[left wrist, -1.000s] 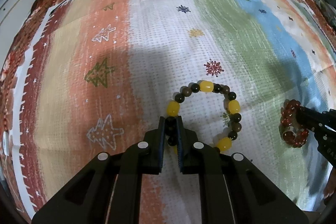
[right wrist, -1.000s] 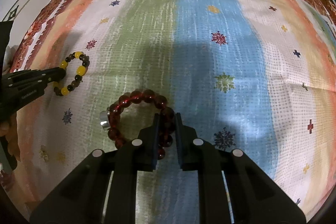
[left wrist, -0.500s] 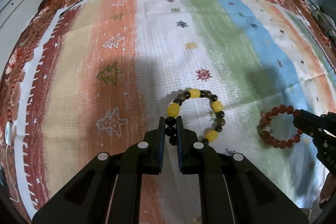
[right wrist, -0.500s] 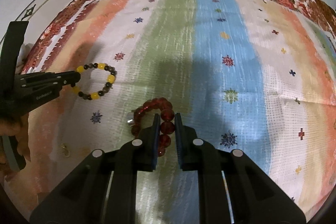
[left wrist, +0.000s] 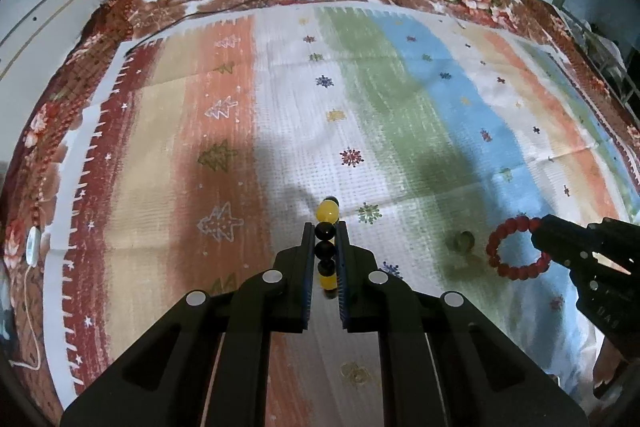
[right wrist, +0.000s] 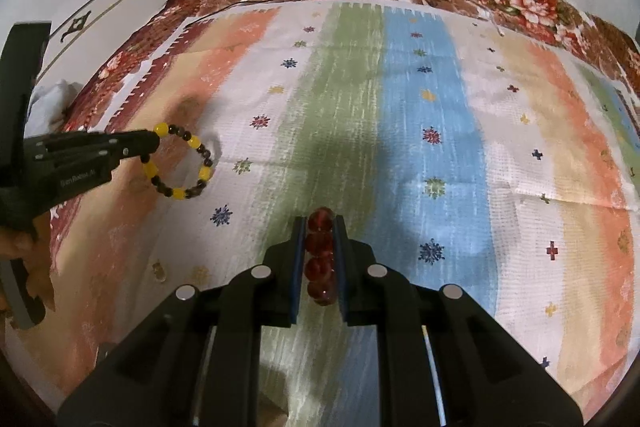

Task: Organize jewelry
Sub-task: 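Carry both bracelets over the silver tin and open both tools to drop them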

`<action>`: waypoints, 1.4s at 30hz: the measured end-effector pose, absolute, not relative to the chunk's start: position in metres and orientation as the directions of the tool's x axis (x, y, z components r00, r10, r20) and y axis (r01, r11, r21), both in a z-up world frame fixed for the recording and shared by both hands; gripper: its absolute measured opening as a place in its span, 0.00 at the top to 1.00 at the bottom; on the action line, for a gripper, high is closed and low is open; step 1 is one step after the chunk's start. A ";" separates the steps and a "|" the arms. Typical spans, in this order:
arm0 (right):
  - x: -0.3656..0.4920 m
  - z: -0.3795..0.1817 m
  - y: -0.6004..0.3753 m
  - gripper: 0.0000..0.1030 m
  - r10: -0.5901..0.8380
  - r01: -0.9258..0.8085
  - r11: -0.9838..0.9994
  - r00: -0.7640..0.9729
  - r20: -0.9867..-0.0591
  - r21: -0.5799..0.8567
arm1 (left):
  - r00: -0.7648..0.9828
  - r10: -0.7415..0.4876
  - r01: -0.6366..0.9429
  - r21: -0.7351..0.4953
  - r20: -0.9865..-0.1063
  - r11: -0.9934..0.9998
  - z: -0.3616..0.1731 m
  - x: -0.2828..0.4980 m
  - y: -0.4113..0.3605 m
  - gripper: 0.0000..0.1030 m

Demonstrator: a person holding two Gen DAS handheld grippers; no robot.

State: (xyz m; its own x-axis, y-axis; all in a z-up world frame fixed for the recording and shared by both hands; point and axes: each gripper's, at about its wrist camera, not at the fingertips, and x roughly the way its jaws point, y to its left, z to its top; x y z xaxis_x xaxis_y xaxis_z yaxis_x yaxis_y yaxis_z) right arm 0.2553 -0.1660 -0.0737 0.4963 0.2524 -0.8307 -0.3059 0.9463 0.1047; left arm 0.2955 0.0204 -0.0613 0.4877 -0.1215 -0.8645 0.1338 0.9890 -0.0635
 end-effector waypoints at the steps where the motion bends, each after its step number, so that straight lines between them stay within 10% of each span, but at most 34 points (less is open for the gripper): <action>1: 0.254 -0.072 -0.166 0.85 0.251 -0.308 0.946 0.501 -0.828 0.100 | 0.489 -0.127 0.135 -0.068 -0.863 0.988 -0.060 0.293 0.020 0.91; 42: 0.152 0.004 -0.165 0.85 0.328 -0.379 0.921 0.631 -0.703 0.089 | 0.614 -0.294 0.219 -0.201 -0.733 0.955 0.015 0.173 0.007 0.91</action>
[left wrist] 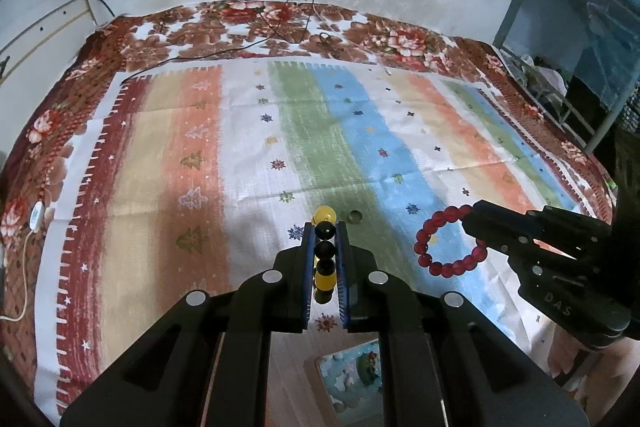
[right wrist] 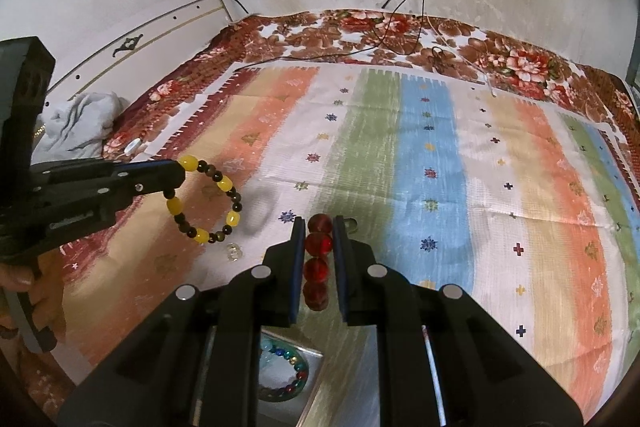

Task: Organize jewelry
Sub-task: 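Carry both bracelets over the silver tin and open both tools to drop them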

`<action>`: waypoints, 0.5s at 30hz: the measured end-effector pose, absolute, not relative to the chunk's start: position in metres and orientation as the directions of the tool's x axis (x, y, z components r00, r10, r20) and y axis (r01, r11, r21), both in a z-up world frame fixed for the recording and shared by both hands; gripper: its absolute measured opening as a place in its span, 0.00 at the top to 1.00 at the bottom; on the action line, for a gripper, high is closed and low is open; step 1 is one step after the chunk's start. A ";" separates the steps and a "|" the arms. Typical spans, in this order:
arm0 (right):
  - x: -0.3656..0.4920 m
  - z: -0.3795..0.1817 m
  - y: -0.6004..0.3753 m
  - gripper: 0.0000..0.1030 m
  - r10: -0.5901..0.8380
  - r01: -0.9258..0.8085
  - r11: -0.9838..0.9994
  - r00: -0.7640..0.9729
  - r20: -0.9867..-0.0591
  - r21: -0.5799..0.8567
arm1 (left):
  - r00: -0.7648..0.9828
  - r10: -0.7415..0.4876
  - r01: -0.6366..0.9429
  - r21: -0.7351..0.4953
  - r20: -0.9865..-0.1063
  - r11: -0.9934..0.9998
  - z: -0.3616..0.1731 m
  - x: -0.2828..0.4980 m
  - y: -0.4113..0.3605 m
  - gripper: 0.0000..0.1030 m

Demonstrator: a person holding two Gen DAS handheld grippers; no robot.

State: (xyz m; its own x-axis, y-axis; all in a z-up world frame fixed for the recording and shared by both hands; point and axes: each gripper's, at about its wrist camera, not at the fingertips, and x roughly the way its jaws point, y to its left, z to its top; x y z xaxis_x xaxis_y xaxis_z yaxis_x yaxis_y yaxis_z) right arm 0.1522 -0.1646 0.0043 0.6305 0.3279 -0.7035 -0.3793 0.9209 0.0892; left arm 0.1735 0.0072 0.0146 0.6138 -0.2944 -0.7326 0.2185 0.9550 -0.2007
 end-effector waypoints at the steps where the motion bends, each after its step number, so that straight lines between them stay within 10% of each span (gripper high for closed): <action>1: 0.149 0.006 -0.164 0.85 0.331 -0.385 0.919 0.631 -0.701 0.088 | 0.615 -0.297 0.221 -0.202 -0.731 0.954 0.015 0.172 0.007 0.91; 15: 0.103 0.019 -0.157 0.85 0.383 -0.443 0.892 0.634 -0.671 0.091 | 0.626 -0.347 0.277 -0.216 -0.698 0.936 0.023 0.120 0.001 0.91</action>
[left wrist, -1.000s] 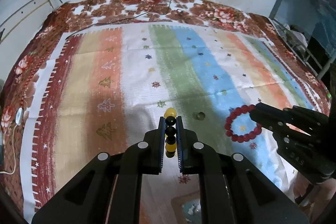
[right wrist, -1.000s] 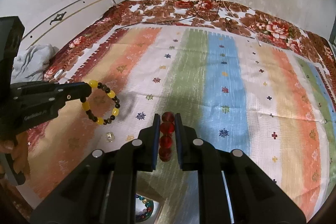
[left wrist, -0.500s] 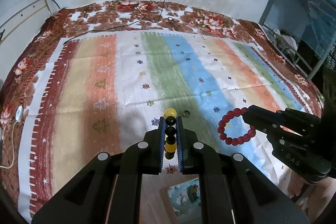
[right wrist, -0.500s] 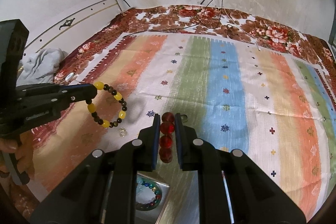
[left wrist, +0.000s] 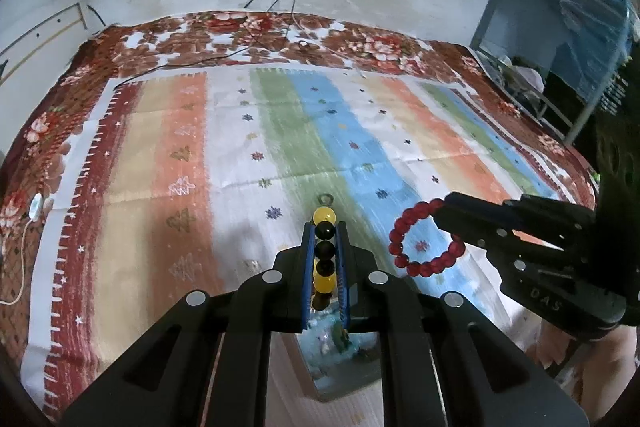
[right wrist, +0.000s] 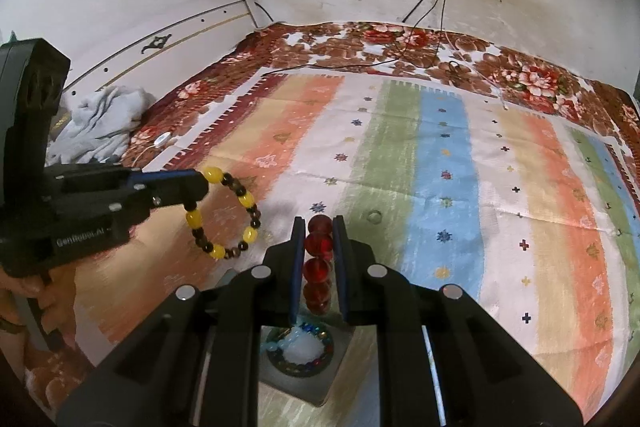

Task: Organize jewelry
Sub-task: 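Carry both bracelets over the silver tin and open both tools to drop them, then lift both open tools from the tin toward the gold rings on the bedspread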

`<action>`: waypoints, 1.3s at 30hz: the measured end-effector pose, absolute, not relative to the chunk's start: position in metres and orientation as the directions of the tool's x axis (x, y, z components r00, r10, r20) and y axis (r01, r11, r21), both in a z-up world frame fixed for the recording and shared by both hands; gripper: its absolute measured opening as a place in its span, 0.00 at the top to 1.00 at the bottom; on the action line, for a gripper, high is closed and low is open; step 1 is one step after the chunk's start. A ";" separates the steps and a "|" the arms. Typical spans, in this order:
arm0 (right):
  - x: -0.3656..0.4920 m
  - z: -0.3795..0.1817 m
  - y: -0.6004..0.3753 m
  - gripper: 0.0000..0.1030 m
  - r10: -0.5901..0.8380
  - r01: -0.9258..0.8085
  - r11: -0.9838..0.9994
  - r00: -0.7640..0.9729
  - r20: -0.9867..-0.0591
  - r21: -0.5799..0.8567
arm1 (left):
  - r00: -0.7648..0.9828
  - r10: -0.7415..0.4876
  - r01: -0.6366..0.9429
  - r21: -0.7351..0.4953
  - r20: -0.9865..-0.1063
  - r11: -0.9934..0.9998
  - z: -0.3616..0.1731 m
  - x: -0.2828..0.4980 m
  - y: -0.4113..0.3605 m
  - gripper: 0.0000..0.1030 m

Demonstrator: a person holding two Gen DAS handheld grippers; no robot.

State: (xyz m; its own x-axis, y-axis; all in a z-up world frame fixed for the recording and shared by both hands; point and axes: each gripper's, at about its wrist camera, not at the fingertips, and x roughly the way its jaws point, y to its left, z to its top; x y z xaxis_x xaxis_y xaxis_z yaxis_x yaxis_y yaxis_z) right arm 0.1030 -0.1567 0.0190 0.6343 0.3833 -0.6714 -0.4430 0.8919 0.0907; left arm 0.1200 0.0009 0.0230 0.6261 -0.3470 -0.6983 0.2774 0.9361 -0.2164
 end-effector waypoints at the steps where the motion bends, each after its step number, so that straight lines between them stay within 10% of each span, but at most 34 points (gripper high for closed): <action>1: 0.099 0.019 -0.157 0.85 0.386 -0.445 0.891 0.634 -0.670 0.092 | 0.623 -0.350 0.281 -0.218 -0.699 0.935 0.022 0.117 0.000 0.91; 23: 0.072 -0.014 -0.164 0.84 0.397 -0.454 0.881 0.551 -0.735 0.136 | 0.566 -0.371 0.309 -0.228 -0.736 0.923 -0.002 0.080 -0.015 0.91; 29: 0.081 -0.017 -0.176 0.51 0.360 -0.399 0.907 0.567 -0.741 0.136 | 0.555 -0.361 0.269 -0.248 -0.750 0.931 -0.008 0.086 -0.008 0.60; 39: 0.086 -0.021 -0.179 0.44 0.358 -0.393 0.909 0.560 -0.747 0.140 | 0.550 -0.359 0.256 -0.257 -0.754 0.932 -0.009 0.090 -0.003 0.57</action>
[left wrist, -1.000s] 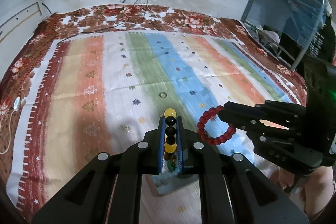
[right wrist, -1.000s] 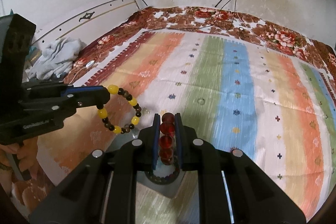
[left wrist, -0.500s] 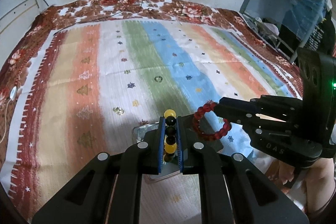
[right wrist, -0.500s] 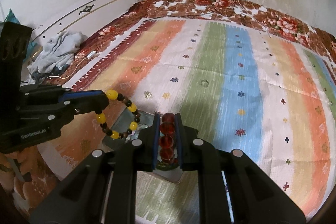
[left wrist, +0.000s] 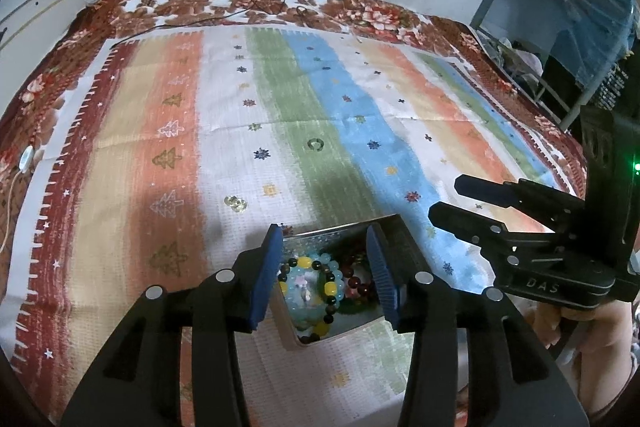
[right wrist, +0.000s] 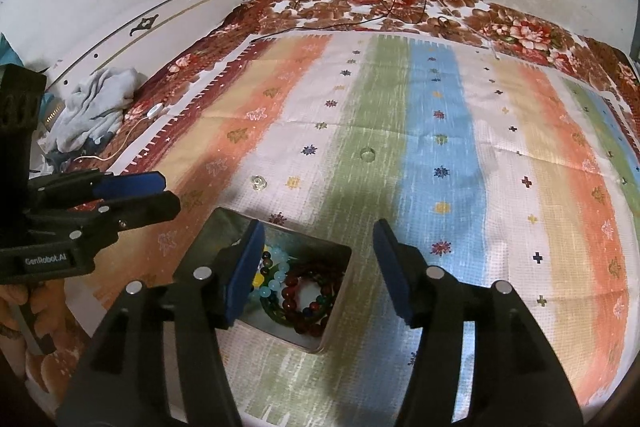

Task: Organize jewelry
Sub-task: 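Lift both open tools from the tin toward the gold rings on the bedspread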

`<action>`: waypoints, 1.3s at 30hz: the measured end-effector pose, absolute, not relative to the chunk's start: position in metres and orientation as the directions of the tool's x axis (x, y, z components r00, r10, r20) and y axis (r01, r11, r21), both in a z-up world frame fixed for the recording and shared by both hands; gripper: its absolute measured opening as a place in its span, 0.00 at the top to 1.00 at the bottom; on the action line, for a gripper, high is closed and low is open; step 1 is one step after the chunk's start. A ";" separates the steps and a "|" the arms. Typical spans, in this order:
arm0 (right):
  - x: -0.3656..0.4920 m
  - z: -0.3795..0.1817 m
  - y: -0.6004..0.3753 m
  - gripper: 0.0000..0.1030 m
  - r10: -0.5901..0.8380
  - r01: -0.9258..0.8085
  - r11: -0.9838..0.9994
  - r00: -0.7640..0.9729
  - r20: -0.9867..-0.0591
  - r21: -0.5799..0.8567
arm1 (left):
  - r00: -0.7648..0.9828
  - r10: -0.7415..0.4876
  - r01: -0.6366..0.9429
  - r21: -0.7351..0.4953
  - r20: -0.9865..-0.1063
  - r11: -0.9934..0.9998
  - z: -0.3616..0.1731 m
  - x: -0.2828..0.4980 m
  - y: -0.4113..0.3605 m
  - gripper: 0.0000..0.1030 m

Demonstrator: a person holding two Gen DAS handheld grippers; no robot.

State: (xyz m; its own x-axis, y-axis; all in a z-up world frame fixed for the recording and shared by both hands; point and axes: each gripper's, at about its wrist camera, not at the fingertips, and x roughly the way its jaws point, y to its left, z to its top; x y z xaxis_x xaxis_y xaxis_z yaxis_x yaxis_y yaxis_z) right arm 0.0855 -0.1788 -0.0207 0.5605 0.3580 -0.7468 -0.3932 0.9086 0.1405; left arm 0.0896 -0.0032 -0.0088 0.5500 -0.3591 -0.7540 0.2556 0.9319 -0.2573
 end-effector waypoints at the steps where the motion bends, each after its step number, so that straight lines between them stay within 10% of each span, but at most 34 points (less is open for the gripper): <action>1: 0.086 -0.021 -0.179 0.44 0.357 -0.392 0.909 0.559 -0.748 0.140 | 0.551 -0.356 0.249 -0.258 -0.755 0.934 -0.009 0.091 -0.001 0.57; 39: 0.171 -0.056 -0.171 0.44 0.265 -0.335 0.938 0.523 -0.810 0.090 | 0.431 -0.188 0.194 -0.113 -0.882 0.974 -0.056 0.170 0.008 0.51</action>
